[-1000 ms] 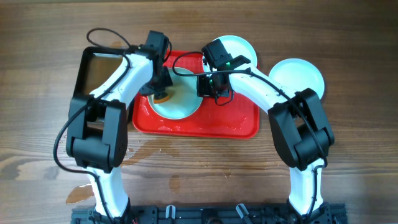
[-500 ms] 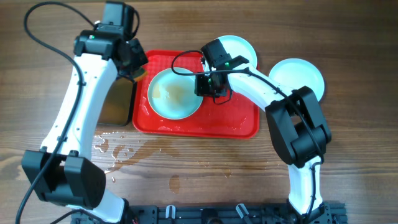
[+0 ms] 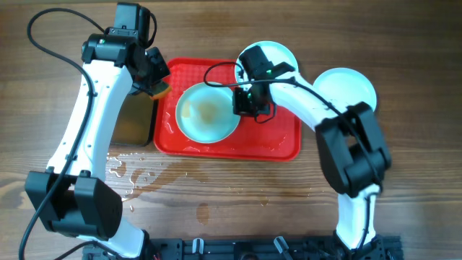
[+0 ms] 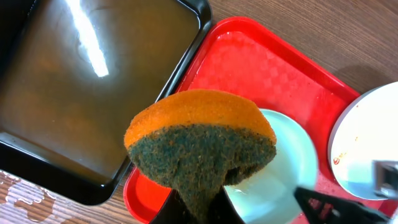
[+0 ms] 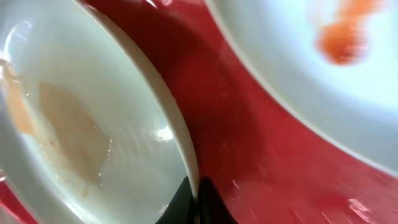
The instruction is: Clean dirty plates on tray and stack at the side
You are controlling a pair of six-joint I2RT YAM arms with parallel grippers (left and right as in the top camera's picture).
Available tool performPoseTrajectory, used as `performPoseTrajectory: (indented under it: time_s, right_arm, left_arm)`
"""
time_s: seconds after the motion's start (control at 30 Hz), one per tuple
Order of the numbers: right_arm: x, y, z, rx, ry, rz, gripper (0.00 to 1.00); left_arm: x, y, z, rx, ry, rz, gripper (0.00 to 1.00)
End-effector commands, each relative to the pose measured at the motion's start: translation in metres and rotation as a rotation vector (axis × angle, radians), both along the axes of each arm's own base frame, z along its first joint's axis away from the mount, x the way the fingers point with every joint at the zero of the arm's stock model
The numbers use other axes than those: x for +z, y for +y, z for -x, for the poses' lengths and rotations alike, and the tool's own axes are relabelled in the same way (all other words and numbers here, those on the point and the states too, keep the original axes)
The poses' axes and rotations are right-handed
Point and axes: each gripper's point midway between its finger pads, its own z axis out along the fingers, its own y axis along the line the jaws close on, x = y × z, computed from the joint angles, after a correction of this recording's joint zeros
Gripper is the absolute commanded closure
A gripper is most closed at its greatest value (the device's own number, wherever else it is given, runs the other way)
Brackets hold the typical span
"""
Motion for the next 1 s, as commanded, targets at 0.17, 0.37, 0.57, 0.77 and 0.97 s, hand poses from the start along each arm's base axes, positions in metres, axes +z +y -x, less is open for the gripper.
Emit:
performPoseTrajectory:
  time_s: [0.17,0.37,0.57,0.77,0.97]
  right_arm:
    - [0.118,-0.054,-0.014,-0.082,-0.325,0.190,0.96]
    - [0.145,-0.079,-0.003,-0.119,-0.412,0.352,0.96]
    - [0.159,-0.093,0.007,-0.174,-0.516,0.580,0.95]
    - [0.180,-0.082,0.013,-0.168,-0.674,0.721,0.96]
    - [0.189,-0.069,0.018,-0.168,-0.744,0.742,0.96]
  left_arm:
    - [-0.003,-0.008,0.001,-0.028,0.016,0.042,0.96]
    - [-0.003,-0.017,0.002,-0.070,0.024,0.081,0.96]
    - [-0.004,-0.017,0.006,-0.070,0.040,0.079,0.96]
    - [-0.005,-0.018,0.008,-0.072,0.048,0.085,0.96]
    - [-0.006,-0.017,0.013,-0.092,0.066,0.076,0.96]
